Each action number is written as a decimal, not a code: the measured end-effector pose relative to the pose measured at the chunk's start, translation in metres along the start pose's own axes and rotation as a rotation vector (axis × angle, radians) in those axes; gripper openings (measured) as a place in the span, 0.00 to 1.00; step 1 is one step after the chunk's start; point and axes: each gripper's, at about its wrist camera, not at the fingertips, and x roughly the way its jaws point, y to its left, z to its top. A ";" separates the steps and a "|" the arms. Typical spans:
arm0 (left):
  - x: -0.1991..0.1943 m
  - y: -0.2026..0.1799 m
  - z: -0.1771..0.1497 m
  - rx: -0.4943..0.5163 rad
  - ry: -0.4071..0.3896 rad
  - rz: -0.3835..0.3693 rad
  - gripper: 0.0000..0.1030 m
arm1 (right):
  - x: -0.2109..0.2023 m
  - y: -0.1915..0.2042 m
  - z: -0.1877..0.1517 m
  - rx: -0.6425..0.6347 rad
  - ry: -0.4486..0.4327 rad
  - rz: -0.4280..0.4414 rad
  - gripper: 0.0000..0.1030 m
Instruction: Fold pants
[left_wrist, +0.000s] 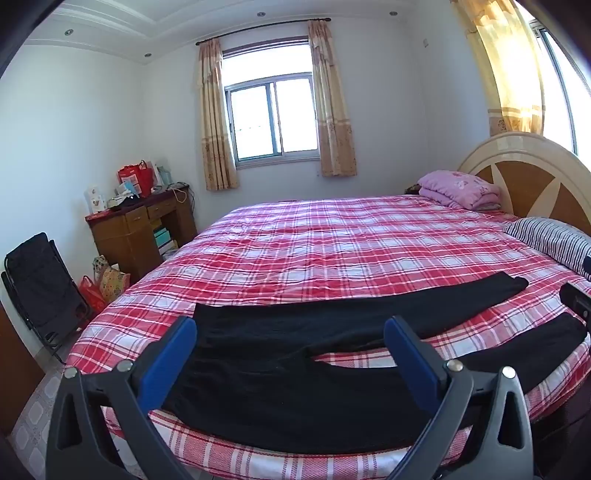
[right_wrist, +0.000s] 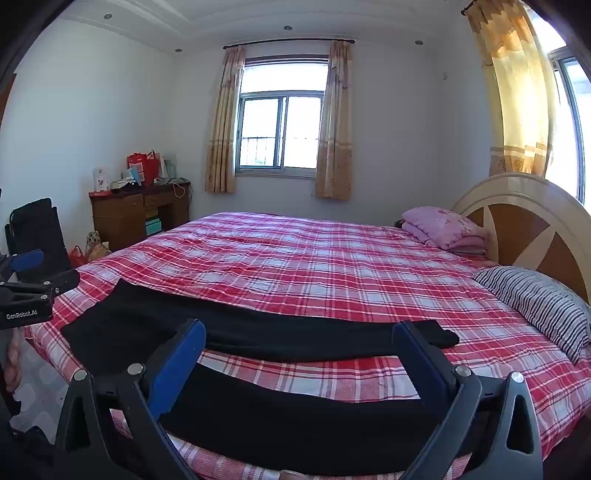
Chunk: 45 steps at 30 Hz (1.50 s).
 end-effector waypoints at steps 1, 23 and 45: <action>0.000 -0.002 0.000 0.015 0.002 0.013 1.00 | -0.001 0.001 0.000 -0.001 0.001 0.000 0.99; 0.011 0.006 -0.003 0.007 0.016 0.042 1.00 | -0.007 0.009 -0.002 0.007 0.018 -0.008 0.99; 0.019 0.016 -0.005 -0.015 0.057 0.046 1.00 | -0.004 0.011 -0.007 0.003 0.025 -0.014 0.99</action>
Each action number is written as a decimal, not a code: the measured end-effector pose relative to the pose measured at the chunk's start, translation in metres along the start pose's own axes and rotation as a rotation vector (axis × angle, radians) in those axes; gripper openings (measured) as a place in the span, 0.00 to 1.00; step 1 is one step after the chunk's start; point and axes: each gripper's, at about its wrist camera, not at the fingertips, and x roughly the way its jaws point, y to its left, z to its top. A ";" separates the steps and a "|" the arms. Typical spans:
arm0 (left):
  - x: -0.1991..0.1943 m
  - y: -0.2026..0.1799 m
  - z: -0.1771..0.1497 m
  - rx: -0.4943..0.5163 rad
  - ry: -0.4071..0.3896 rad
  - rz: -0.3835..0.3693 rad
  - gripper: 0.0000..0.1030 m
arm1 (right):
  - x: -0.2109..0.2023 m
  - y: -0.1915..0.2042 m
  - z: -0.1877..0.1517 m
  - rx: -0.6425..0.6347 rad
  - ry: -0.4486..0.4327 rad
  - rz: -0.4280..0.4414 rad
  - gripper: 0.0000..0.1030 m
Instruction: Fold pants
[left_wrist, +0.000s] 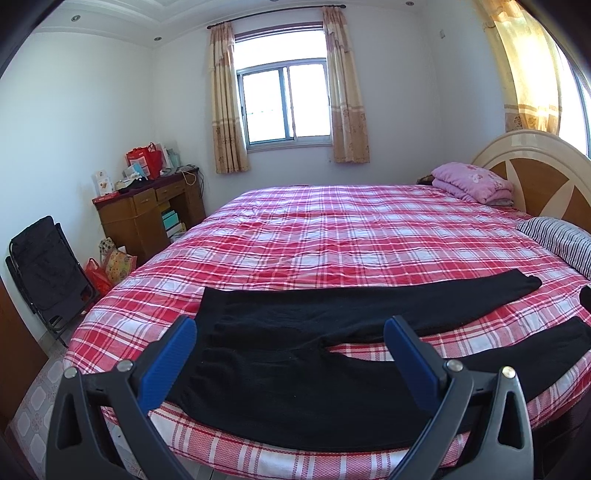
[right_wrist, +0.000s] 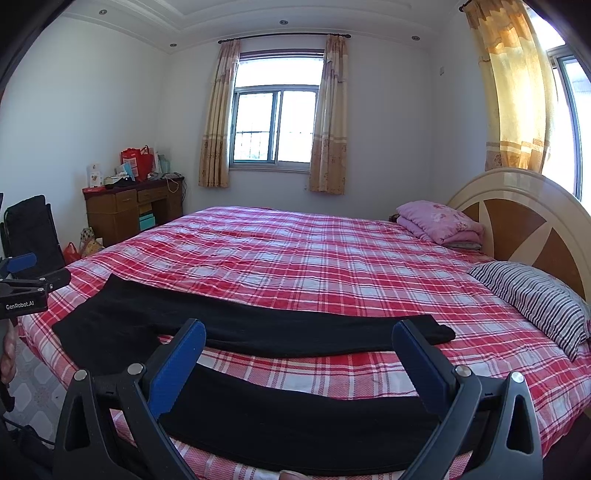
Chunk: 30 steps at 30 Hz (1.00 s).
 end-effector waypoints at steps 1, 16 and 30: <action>0.000 0.000 0.000 0.000 -0.001 0.000 1.00 | 0.000 0.000 0.000 0.000 0.001 -0.001 0.99; 0.001 0.005 0.001 -0.008 -0.001 0.005 1.00 | 0.000 0.000 0.000 0.002 0.004 0.002 0.99; 0.002 0.008 0.000 -0.013 0.000 0.007 1.00 | 0.000 0.001 0.001 0.001 0.006 0.003 0.99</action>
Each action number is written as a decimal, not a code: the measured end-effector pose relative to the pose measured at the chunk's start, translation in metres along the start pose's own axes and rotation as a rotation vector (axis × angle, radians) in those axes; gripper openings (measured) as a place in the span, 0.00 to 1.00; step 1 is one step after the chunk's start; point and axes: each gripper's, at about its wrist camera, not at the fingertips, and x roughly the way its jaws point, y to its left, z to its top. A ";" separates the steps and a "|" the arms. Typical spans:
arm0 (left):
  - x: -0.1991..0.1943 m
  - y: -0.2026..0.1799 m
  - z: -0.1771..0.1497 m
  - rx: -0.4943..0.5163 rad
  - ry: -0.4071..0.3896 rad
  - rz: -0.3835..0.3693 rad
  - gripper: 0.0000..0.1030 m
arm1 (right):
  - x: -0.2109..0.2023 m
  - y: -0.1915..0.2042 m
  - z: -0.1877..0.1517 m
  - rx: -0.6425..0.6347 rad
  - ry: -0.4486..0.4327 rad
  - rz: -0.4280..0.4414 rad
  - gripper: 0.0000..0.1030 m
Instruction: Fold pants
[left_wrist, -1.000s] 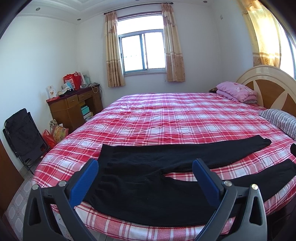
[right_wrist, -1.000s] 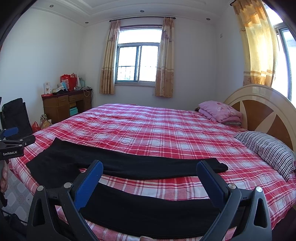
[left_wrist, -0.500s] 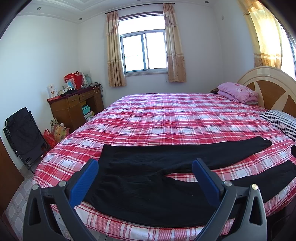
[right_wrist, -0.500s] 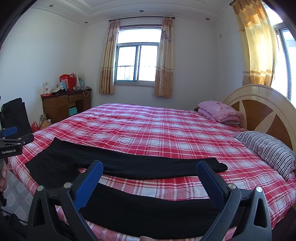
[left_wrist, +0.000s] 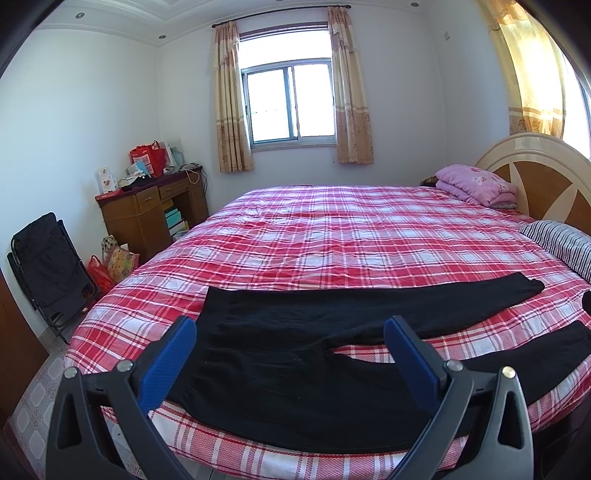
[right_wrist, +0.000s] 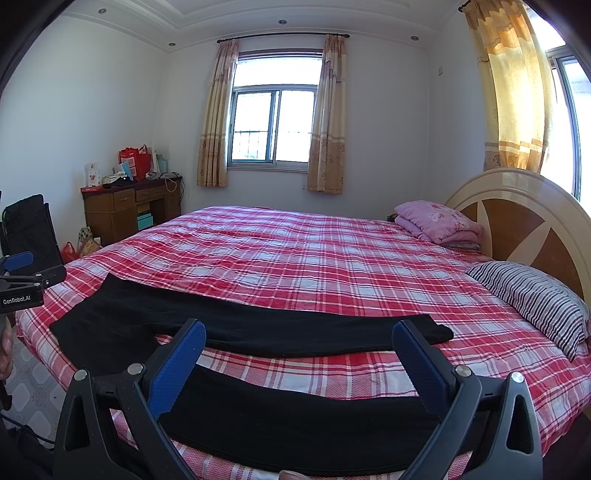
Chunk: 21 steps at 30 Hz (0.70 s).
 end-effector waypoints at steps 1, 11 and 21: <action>0.000 0.000 0.000 0.000 0.000 0.000 1.00 | 0.000 0.000 0.000 0.001 0.000 0.001 0.99; 0.003 0.002 -0.001 0.000 0.010 0.002 1.00 | 0.002 0.001 -0.003 -0.002 0.009 0.000 0.99; 0.029 0.007 -0.006 0.014 0.044 0.018 1.00 | 0.027 0.004 -0.016 -0.019 0.060 0.021 0.99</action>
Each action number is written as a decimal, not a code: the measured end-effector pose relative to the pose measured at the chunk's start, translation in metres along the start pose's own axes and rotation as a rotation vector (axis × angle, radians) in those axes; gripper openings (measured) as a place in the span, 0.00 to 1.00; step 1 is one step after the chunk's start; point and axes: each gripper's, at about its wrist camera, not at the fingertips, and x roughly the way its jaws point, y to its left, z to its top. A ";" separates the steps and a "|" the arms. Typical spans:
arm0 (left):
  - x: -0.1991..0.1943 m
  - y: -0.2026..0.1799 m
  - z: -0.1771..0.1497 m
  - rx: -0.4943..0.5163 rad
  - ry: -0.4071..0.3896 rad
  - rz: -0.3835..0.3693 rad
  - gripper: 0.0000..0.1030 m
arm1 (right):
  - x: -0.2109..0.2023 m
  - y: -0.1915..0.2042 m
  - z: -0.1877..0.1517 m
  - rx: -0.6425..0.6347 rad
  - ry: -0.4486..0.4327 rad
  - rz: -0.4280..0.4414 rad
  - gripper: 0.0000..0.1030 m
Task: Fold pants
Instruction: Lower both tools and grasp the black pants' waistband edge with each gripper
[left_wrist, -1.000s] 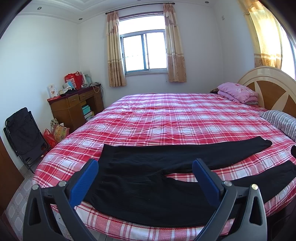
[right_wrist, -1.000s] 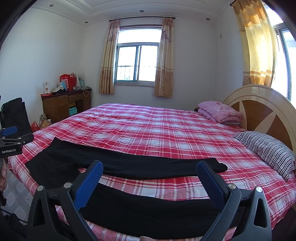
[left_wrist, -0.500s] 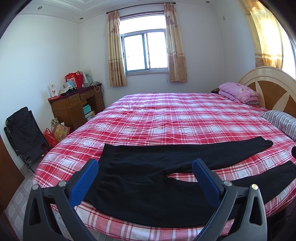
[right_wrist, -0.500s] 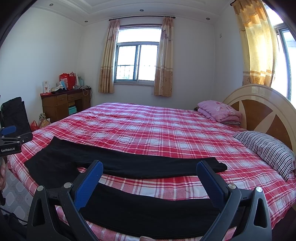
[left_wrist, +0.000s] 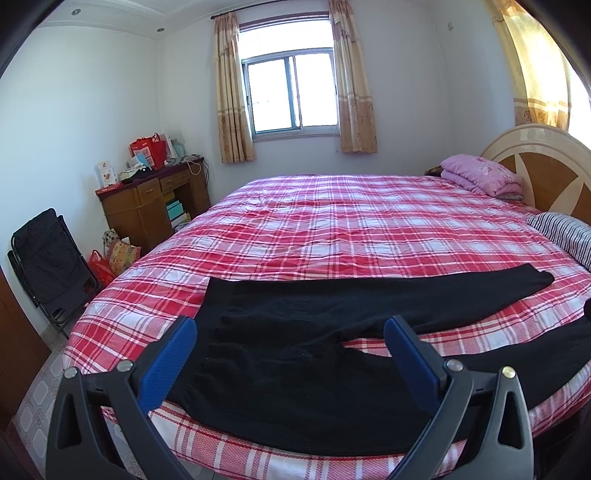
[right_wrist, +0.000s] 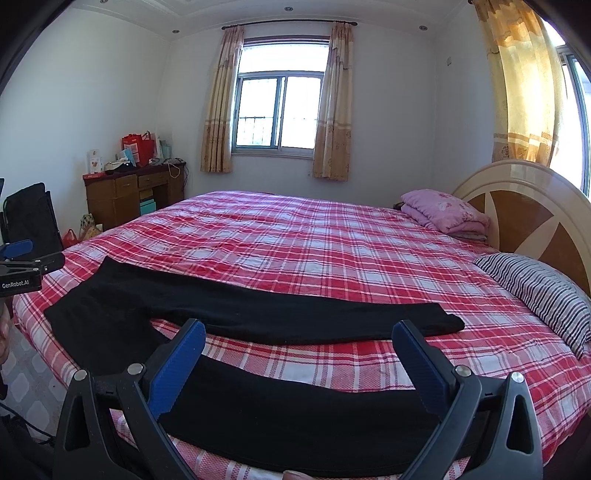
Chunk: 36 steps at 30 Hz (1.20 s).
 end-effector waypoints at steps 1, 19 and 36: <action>0.005 0.001 0.000 0.006 0.004 0.007 1.00 | 0.005 -0.001 -0.002 -0.003 0.009 -0.003 0.99; 0.230 0.119 0.025 -0.011 0.319 0.158 0.82 | 0.126 -0.081 -0.035 0.105 0.296 0.011 0.99; 0.321 0.130 0.006 -0.114 0.537 -0.012 0.44 | 0.181 -0.173 -0.012 0.131 0.362 -0.097 0.99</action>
